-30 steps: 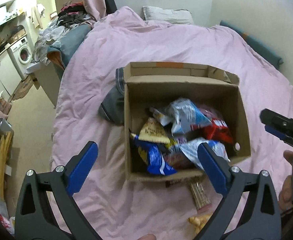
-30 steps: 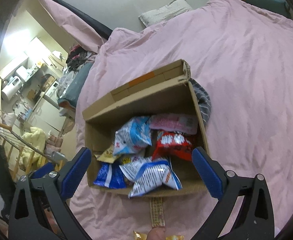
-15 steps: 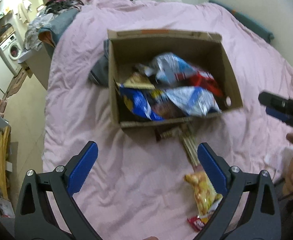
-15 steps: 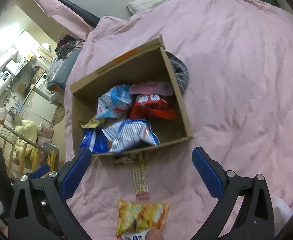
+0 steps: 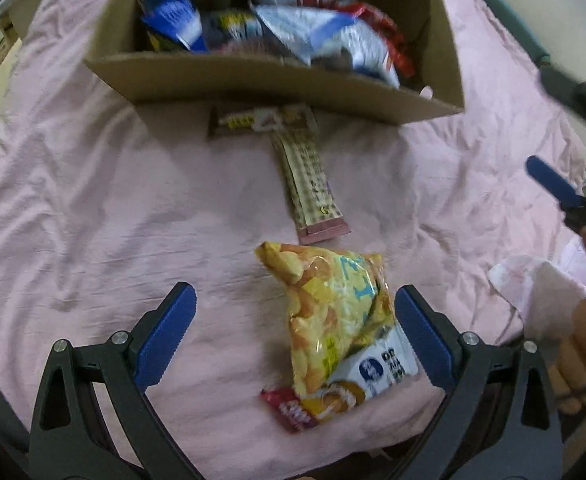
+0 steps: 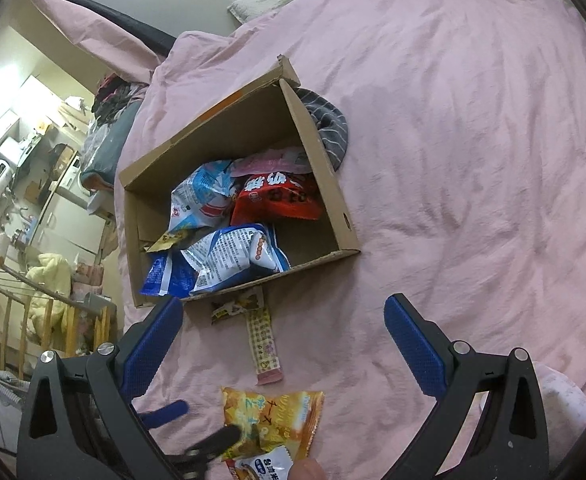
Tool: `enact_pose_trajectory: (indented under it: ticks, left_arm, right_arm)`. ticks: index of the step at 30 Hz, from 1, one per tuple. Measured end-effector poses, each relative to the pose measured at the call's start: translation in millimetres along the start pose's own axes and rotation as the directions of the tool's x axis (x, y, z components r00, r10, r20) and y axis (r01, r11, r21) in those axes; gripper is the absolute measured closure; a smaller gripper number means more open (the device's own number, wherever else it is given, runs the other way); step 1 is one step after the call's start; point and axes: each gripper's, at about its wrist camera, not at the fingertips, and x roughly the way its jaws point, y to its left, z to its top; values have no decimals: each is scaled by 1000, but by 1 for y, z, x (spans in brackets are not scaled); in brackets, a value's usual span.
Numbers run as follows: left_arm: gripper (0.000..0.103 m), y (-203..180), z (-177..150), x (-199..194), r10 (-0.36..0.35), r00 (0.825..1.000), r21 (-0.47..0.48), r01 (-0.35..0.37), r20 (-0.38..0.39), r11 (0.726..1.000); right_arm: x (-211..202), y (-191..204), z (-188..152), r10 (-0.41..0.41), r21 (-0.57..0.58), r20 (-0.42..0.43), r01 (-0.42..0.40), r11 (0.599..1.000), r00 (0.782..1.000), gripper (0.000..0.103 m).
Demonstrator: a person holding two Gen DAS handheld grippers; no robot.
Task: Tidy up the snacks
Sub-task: 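Lower left tool to the yellow chip bag and grasp it, then lift the yellow chip bag with left tool while right tool grasps the beige wafer bar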
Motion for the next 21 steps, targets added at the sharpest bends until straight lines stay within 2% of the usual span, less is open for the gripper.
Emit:
enact_pose_trajectory:
  ticks: [3, 6, 9, 10, 11, 15, 21]
  left_arm:
    - [6, -2, 1, 20, -2, 999, -20, 1, -46, 1000]
    - [14, -9, -3, 34, -18, 996, -5, 17, -82, 1000]
    - [32, -18, -7, 41, -47, 994, -1, 47, -102, 999]
    - [46, -21, -7, 41, -54, 993, 5, 54, -103, 999]
    - [56, -25, -8, 41, -56, 993, 17, 58, -105, 998]
    - [64, -33, -5, 31, -39, 996, 53, 44, -85, 998]
    - [65, -30, 0, -4, -1, 1000, 129, 1, 4, 992]
  right_arm:
    - [1, 0, -1, -5, -5, -3, 5, 1000, 1000, 0]
    - [4, -3, -1, -20, -4, -12, 20, 1000, 1000, 0]
    - [4, -7, -1, -24, 9, -13, 24, 1000, 1000, 0]
    - [4, -8, -1, -25, 10, -12, 25, 1000, 1000, 0]
    - [3, -8, -1, -27, 12, -9, 27, 1000, 1000, 0]
    - [3, -9, 0, -25, 20, -7, 25, 999, 1000, 0]
    - [5, -8, 1, -33, 13, -7, 33, 999, 999, 0]
